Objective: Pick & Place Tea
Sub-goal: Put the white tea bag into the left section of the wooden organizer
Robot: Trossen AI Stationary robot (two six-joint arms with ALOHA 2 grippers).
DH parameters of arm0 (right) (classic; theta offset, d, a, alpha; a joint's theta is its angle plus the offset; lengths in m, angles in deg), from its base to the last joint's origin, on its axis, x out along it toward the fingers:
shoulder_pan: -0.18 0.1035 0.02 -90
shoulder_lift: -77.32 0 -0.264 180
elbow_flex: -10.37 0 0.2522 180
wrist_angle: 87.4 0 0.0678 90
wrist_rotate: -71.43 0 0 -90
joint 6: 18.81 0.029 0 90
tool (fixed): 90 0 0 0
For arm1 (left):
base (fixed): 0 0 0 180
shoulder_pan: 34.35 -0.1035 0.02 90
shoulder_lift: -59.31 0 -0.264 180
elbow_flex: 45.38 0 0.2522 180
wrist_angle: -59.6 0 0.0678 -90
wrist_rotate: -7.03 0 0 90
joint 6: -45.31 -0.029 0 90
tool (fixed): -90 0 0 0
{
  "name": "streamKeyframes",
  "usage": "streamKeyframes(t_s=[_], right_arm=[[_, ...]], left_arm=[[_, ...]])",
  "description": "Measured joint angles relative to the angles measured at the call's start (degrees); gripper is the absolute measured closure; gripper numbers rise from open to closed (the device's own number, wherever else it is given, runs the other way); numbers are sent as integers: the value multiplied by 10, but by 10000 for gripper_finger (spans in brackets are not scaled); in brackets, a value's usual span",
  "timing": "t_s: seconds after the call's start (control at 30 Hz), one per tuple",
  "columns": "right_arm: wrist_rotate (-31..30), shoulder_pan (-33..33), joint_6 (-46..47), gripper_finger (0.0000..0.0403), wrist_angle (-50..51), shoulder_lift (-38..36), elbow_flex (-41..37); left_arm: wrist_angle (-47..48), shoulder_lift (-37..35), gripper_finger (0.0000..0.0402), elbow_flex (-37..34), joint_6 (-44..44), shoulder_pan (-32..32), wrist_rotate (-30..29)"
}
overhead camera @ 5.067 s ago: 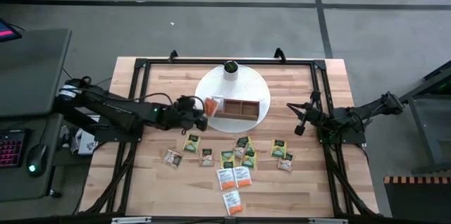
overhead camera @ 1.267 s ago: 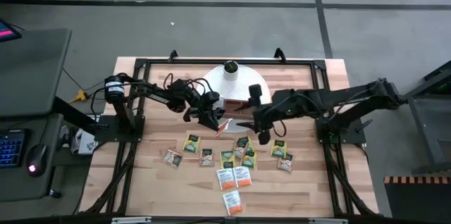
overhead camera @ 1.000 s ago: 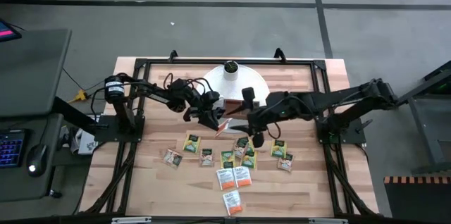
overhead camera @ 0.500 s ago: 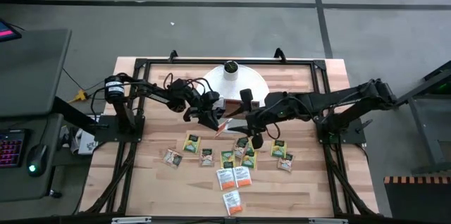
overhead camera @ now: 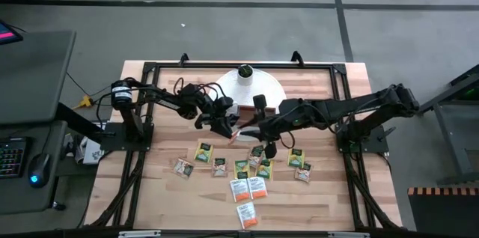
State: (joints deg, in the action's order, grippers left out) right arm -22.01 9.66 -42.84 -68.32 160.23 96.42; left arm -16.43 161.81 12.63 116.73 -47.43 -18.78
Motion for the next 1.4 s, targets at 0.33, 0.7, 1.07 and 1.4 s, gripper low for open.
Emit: streamKeyframes(t_s=[0.33, 0.7, 1.07, 1.4], right_arm=[[6, 0, 31, 400, 9, -2, 0], [3, 0, 62, 402, 8, -2, 0], [-77, 0, 74, 403, 7, -24, 1], [-187, -12, 162, 403, 107, -68, 1]], left_arm=[[27, 0, 401, 0, 0, 0, -28], [64, 0, 298, 0, -38, -1, -80], [145, 0, 151, 0, -41, -14, -81], [188, -19, 147, 0, -58, -110, -95]])
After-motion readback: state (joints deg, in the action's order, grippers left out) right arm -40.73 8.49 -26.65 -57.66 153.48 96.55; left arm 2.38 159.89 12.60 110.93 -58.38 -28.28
